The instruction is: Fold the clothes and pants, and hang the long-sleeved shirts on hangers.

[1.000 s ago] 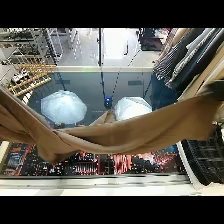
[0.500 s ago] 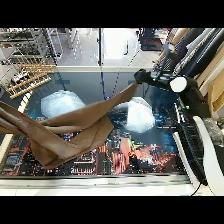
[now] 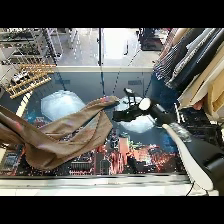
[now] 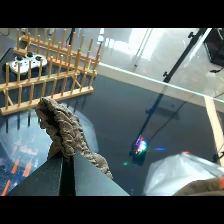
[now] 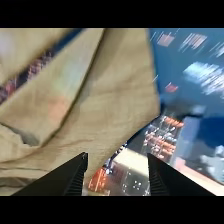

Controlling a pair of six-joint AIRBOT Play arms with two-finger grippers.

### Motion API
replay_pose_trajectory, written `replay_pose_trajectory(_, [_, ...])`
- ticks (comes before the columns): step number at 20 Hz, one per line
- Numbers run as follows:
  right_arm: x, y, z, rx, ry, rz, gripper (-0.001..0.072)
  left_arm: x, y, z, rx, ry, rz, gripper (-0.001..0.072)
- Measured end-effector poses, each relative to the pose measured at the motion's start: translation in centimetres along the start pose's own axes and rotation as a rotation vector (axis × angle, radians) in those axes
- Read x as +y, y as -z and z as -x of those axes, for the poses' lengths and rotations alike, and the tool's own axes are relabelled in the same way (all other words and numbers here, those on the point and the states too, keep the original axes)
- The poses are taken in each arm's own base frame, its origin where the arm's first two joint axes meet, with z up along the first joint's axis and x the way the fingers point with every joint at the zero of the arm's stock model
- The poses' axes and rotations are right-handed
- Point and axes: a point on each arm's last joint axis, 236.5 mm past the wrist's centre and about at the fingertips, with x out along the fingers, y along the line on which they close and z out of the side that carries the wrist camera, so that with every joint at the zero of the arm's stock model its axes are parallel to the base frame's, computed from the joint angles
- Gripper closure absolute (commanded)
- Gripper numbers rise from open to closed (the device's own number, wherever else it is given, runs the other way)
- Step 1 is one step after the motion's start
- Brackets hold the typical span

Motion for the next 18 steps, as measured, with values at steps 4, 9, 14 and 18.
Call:
replay_pose_trajectory(4, [-0.5, 2.2, -5.6, 0.097, -0.016, -0.089, 0.0289, 0.0, 0.0, 0.0, 0.001, 0.001, 0.000, 0.0694])
replay_pose_trajectory(9, [-0.4, 4.1, -9.1, 0.182, -0.031, -0.129, 0.0340, -0.1, 0.1, 0.0, 0.005, 0.006, 0.001, 0.0694])
replay_pose_trajectory(14, [0.1, 3.9, -10.3, 0.182, -0.022, -0.119, 0.0697, -0.1, 0.2, -0.1, 0.007, 0.006, 0.001, 0.0693])
replay_pose_trajectory(18, [-6.0, 6.1, -5.1, 0.317, 0.259, 0.083, 0.0696, 0.9, 1.1, -0.8, 0.039, -0.005, 0.004, 0.0694])
